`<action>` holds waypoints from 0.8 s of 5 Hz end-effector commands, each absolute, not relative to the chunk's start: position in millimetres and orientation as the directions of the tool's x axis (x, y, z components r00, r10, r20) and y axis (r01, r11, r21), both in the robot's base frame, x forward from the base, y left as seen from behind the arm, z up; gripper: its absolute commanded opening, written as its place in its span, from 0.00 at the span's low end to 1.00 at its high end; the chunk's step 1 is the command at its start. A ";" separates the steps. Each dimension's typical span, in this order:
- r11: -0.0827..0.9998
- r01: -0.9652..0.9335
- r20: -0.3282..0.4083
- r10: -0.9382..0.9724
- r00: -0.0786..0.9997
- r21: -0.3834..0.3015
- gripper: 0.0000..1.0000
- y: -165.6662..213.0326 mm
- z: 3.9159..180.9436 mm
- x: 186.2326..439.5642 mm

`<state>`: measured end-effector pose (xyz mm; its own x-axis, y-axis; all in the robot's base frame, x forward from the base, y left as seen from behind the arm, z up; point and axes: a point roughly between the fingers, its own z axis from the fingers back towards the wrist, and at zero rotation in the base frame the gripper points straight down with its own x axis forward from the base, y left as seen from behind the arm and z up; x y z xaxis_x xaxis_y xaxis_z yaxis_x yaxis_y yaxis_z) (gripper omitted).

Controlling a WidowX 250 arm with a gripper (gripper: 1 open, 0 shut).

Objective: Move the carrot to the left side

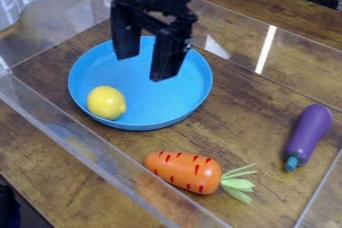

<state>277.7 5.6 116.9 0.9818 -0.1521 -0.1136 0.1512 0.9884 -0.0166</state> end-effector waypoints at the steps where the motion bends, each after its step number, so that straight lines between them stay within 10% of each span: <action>1: 0.967 0.254 -0.072 -0.254 0.964 -0.009 0.00 4.7 103.7 280.9; 2: 0.937 0.348 -0.069 -0.347 0.935 0.010 1.00 -3.3 75.2 276.6; 4: 0.859 0.508 -0.089 -0.503 0.860 0.055 1.00 -20.9 25.8 273.4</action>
